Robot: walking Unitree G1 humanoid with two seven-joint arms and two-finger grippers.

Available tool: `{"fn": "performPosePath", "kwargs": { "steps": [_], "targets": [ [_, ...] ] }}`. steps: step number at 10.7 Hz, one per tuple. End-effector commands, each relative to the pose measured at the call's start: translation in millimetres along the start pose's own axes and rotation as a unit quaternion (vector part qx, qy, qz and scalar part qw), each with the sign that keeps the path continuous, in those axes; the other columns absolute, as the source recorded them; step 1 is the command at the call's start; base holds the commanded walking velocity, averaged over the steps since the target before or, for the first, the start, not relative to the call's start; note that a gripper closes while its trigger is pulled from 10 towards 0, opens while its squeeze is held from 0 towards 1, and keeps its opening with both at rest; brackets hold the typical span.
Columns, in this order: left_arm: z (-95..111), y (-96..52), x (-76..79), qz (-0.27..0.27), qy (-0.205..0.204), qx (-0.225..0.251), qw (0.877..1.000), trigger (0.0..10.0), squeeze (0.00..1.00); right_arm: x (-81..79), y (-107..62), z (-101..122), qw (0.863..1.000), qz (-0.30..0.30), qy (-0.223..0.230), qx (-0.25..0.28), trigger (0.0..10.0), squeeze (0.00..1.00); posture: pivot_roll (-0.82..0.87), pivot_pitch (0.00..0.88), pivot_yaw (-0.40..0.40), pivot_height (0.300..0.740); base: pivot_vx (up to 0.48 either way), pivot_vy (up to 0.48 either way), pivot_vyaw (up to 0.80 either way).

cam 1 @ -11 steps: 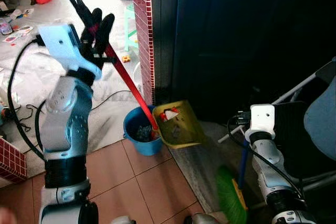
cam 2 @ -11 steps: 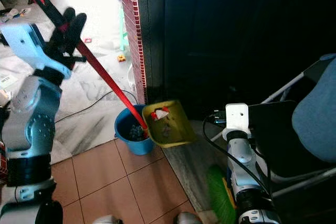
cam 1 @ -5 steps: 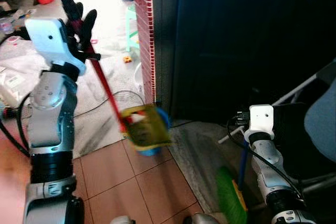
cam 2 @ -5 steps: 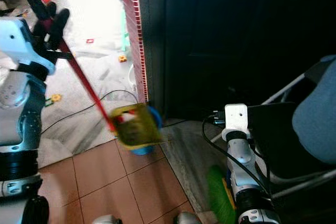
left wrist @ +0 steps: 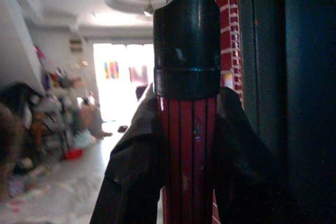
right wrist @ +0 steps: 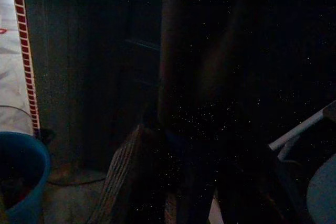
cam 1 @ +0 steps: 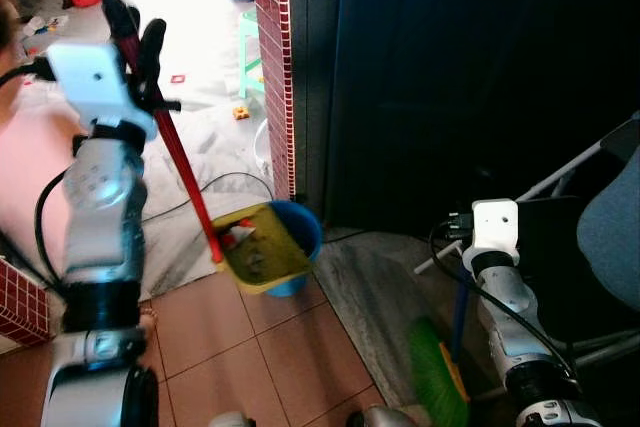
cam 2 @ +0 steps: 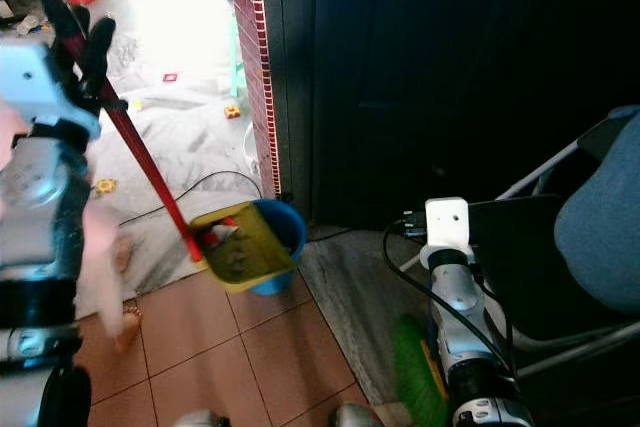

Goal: Sweep floor

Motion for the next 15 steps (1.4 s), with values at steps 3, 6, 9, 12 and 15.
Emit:
{"fn": "performPosePath", "kwargs": {
  "steps": [3, 6, 9, 12, 15],
  "targets": [
    [25.2, 21.4, 23.4, 0.005, 0.044, 0.089, 0.995, 10.0, 0.0, -1.4, -0.9, -1.4, 1.0, 0.005, -0.004, -0.005, 10.0, 0.0, -0.05, 0.0, 0.002, 0.74, 0.0, 0.0, 0.0],
    [25.5, 22.8, 51.4, -0.013, 0.067, 0.132, 0.989, 10.0, 0.0, -1.8, -2.2, -1.2, 1.0, 0.007, -0.002, -0.004, 10.0, 0.0, -0.06, 0.0, 0.003, 0.74, 0.0, 0.0, 0.0],
    [9.3, 4.0, 107.0, -0.12, 0.059, 0.13, 0.982, 10.0, 0.0, -2.2, -3.0, 0.0, 1.0, 0.006, 0.0, -0.001, 10.0, 0.0, -0.07, 0.0, 0.01, 0.74, 0.0, 0.0, 0.0],
    [-8.0, -25.5, 150.8, -0.278, 0.083, 0.132, 0.948, 10.0, 0.0, -3.7, -2.9, 0.9, 1.0, 0.006, 0.001, 0.001, 10.0, 0.0, -0.07, 0.0, 0.016, 0.74, 0.0, 0.0, 0.0],
    [-11.3, -48.0, 166.9, -0.419, 0.114, 0.144, 0.889, 10.0, 0.0, -4.5, -2.1, 1.3, 1.0, 0.006, 0.002, 0.002, 10.0, 0.0, -0.06, 0.0, 0.02, 0.74, 0.0, 0.0, 0.0]
  ]
}}
Point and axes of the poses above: a point about 5 cm out from each wrist's last joint towards the gripper, its own y axis pointing out of the wrist towards the gripper, its own z axis along the axis of the wrist's last joint, x = y × z, the point moved 1 cm from there along y, pointing out of the wrist towards the gripper, and after that the axes turned 2 degrees about -y, right-handed, at the moved point
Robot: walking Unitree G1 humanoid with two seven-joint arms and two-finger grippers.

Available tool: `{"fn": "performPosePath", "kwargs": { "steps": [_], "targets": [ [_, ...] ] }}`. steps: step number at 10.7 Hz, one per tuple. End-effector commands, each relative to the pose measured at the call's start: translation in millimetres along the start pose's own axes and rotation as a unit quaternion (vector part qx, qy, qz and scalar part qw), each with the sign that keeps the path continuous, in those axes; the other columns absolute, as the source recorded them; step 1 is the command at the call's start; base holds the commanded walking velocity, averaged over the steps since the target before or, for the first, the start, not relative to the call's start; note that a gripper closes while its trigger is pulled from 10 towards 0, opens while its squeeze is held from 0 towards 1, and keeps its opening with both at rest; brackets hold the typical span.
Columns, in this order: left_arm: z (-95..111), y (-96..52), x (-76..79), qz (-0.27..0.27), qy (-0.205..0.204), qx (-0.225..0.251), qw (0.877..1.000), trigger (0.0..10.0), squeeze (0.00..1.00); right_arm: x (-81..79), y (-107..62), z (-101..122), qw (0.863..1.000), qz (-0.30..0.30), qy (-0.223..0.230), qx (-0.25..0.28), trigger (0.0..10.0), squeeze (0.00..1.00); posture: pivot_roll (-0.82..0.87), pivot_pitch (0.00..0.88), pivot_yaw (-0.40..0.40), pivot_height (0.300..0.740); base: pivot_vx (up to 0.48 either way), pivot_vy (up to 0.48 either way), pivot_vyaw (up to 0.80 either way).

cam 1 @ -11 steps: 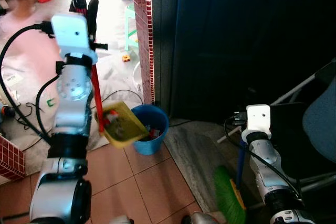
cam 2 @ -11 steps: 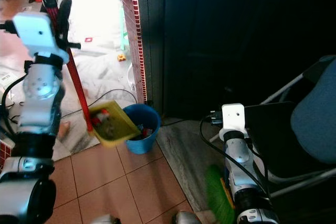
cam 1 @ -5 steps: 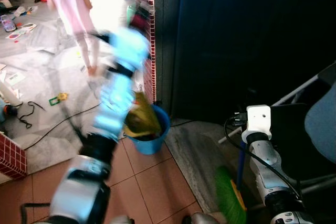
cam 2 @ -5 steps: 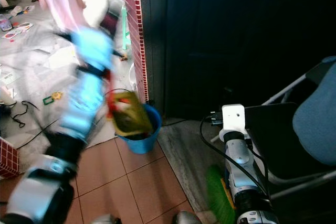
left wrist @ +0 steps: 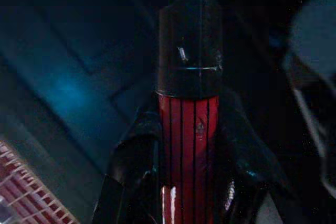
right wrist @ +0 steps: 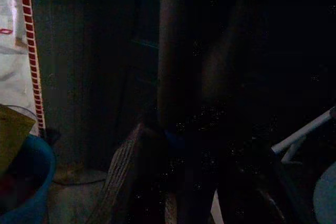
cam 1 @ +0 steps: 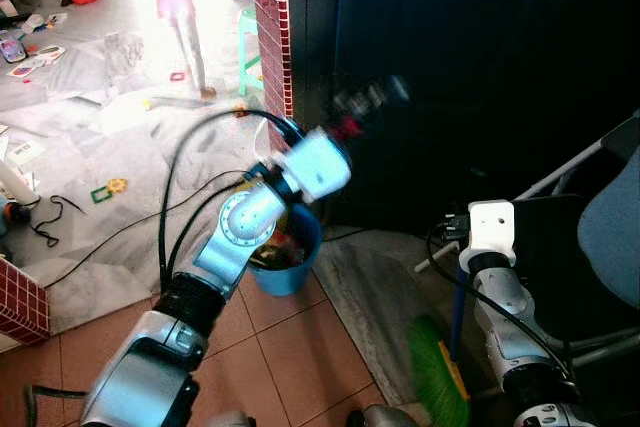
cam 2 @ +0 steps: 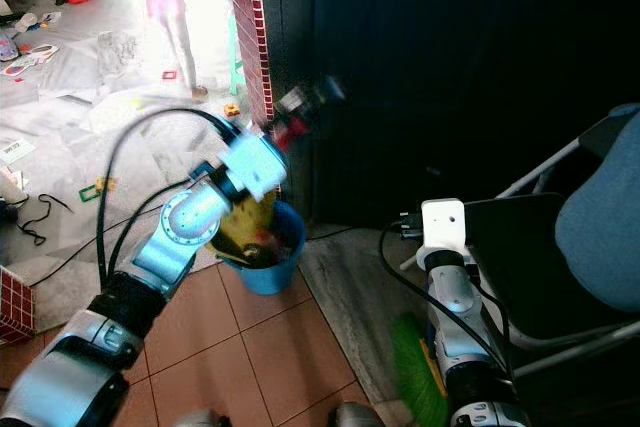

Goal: Sweep floor

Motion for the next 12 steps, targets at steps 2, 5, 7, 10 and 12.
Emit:
{"fn": "performPosePath", "kwargs": {
  "steps": [2, 5, 7, 10, 12],
  "targets": [
    [29.6, 4.9, 9.8, -0.085, 0.073, 0.074, 0.991, 10.0, 0.0, -2.5, -1.9, -1.7, 1.0, 0.003, 0.0, -0.005, 10.0, 0.0, -0.06, 0.0, 0.018, 0.74, 0.0, 0.0, 0.0],
    [47.4, 11.4, 1.0, -0.059, 0.065, 0.101, 0.991, 10.0, 0.0, -2.0, 0.2, -0.5, 1.0, 0.003, -0.002, -0.004, 10.0, 0.0, -0.06, 0.0, 0.016, 0.74, 0.0, 0.0, 0.0],
    [53.9, 11.9, -44.2, 0.073, 0.038, 0.096, 0.992, 10.0, 0.0, -2.6, 0.2, -0.4, 1.0, 0.004, -0.001, -0.004, 10.0, 0.0, -0.06, 0.0, 0.016, 0.74, 0.0, 0.0, 0.0],
    [74.0, -23.6, -147.8, 0.332, 0.102, 0.079, 0.934, 10.0, 0.0, -9.0, -0.5, -1.1, 1.0, 0.014, 0.008, -0.005, 10.0, 0.0, -0.04, 0.0, 0.008, 0.74, 0.0, 0.0, 0.0],
    [40.6, -69.5, -171.4, 0.435, 0.086, -0.01, 0.896, 10.0, 0.0, -15.9, 2.9, 1.8, 0.999, 0.025, 0.022, -0.001, 10.0, 0.0, -0.03, 0.0, 0.007, 0.74, 0.0, 0.0, 0.0]
  ]
}}
Point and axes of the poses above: a point about 5 cm out from each wrist's last joint towards the gripper, its own y axis pointing out of the wrist towards the gripper, its own z axis along the axis of the wrist's last joint, x = y × z, the point moved 1 cm from there along y, pointing out of the wrist towards the gripper, and after that the axes turned 2 degrees about -y, right-handed, at the moved point
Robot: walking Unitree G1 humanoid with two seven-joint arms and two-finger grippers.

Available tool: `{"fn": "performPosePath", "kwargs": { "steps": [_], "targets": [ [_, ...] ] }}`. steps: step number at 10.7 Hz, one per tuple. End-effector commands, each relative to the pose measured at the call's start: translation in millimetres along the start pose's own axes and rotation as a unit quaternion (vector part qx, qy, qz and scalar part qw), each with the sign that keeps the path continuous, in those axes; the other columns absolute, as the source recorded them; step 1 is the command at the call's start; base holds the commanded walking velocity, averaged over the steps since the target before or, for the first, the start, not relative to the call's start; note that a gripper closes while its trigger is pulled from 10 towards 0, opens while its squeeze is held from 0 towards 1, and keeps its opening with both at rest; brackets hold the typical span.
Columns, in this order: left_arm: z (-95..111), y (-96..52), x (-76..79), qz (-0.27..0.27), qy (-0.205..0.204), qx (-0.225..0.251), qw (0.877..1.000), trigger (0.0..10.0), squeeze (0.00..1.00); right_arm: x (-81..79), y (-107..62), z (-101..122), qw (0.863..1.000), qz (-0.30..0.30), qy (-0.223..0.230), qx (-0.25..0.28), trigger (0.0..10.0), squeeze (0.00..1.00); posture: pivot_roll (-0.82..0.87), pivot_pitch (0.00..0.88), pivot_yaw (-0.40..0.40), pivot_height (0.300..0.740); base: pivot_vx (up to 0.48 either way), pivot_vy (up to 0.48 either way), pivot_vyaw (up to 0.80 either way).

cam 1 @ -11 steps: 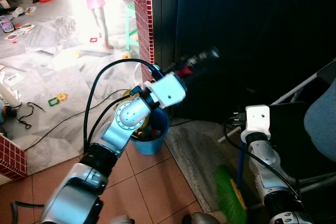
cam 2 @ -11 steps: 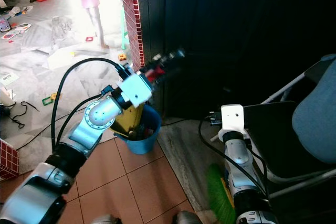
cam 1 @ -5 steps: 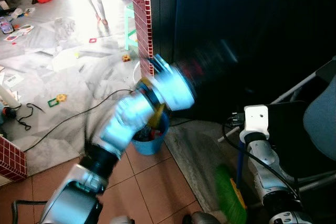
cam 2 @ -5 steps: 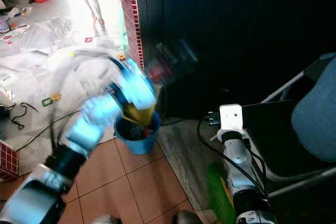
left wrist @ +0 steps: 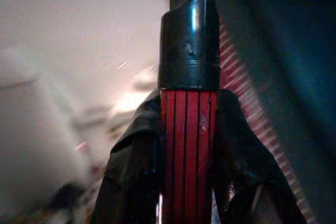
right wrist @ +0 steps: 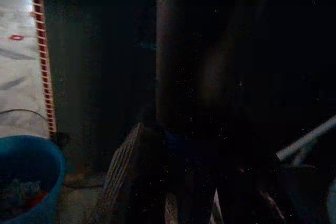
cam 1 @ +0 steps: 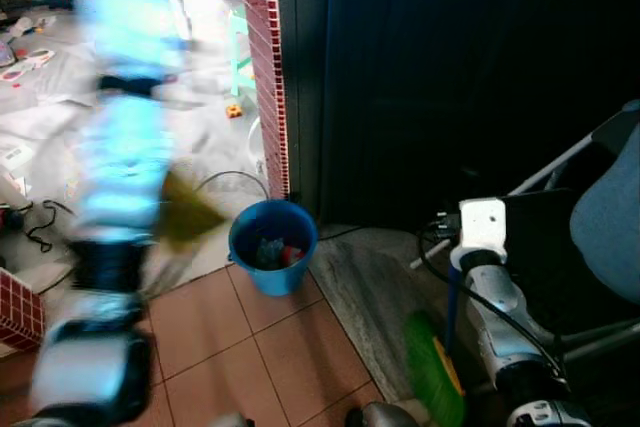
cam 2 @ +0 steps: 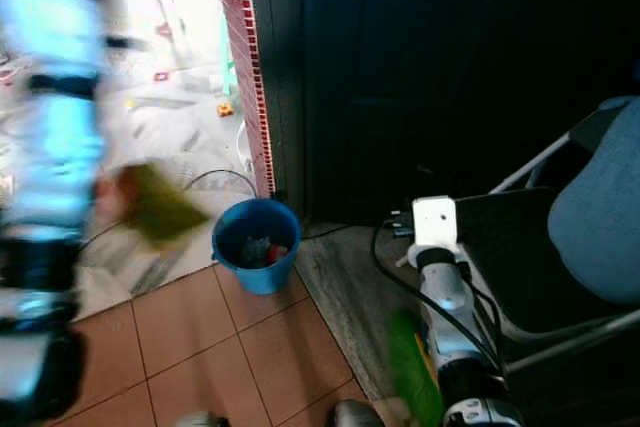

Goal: Sweep floor

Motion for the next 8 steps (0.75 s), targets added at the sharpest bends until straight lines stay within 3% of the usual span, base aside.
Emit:
{"fn": "performPosePath", "kwargs": {
  "steps": [1, 2, 3, 4, 5, 7, 8],
  "targets": [
    [-2.2, -2.1, -3.2, 0.017, -0.009, -0.007, 1.0, 10.0, 0.0, -5.9, 0.2, -2.1, 1.0, 0.009, 0.015, -0.007, 10.0, 0.0, -0.02, 0.0, 0.006, 0.74, 0.0, 0.0, 0.0],
    [-19.5, -16.1, -9.0, 0.025, 0.006, -0.049, 0.998, 10.0, 0.0, -8.7, -0.4, -2.1, 1.0, 0.014, 0.021, -0.006, 10.0, 0.0, -0.02, 0.0, 0.007, 0.74, 0.0, 0.0, 0.0],
    [-54.4, -42.6, -5.4, 0.037, -0.025, -0.151, 0.988, 10.0, 0.0, -13.4, -0.9, -1.9, 0.999, 0.023, 0.029, -0.004, 10.0, 0.0, -0.01, 0.0, 0.008, 0.74, 0.0, 0.0, 0.0],
    [-73.2, -64.6, 6.1, 0.026, -0.046, -0.204, 0.978, 10.0, 0.0, -16.9, -0.3, 0.1, 0.999, 0.029, 0.036, 0.0, 10.0, 0.0, -0.01, 0.0, 0.008, 0.74, 0.0, 0.0, 0.0],
    [-92.1, -97.7, 30.0, 0.013, -0.103, -0.273, 0.956, 10.0, 0.0, -21.2, 0.9, 5.2, 0.998, 0.035, 0.056, 0.01, 10.0, 0.0, -0.01, 0.0, -0.001, 0.74, 0.0, 0.0, 0.0],
    [-102.2, -127.8, 54.6, -0.015, -0.118, -0.307, 0.944, 10.0, 0.0, -25.0, 3.4, 15.4, 0.995, 0.031, 0.09, 0.028, 10.0, 0.0, -0.01, 0.0, 0.008, 0.74, 0.0, 0.0, 0.0],
    [-106.1, -153.9, 78.9, -0.058, -0.139, -0.328, 0.933, 10.0, 0.0, -30.3, 10.8, 31.3, 0.991, 0.029, 0.123, 0.055, 10.0, 0.0, -0.02, 0.0, 0.025, 0.74, 0.0, 0.0, 0.0]
  ]
}}
Point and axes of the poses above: a point about 5 cm out from each wrist's last joint towards the gripper, its own y axis pointing out of the wrist towards the gripper, its own z axis along the axis of the wrist's last joint, x = y × z, the point moved 1 cm from there along y, pointing out of the wrist towards the gripper, and after that the axes turned 2 degrees about -y, right-handed, at the moved point
